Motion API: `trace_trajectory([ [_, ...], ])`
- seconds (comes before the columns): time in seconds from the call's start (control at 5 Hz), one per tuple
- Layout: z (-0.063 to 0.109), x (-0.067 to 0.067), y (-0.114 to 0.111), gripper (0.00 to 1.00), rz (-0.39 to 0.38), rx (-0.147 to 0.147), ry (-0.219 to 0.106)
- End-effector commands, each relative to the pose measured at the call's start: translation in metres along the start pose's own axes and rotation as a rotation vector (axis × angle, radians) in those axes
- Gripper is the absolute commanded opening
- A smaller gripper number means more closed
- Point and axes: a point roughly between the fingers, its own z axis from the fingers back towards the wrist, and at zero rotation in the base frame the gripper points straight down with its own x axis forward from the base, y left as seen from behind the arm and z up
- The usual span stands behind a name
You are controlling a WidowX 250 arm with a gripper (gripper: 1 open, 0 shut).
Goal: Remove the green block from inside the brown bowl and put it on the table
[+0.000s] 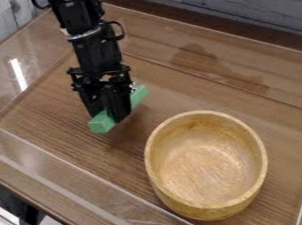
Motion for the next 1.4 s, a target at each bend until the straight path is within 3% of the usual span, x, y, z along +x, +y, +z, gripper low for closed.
trace_trajectory([
  [0.0, 0.0143, 0.0072, 0.0012, 0.0, -0.002, 0.011, -0.041],
  [1.2, 0.0197, 0.0138, 0.0027, 0.0, 0.016, -0.019, -0.011],
])
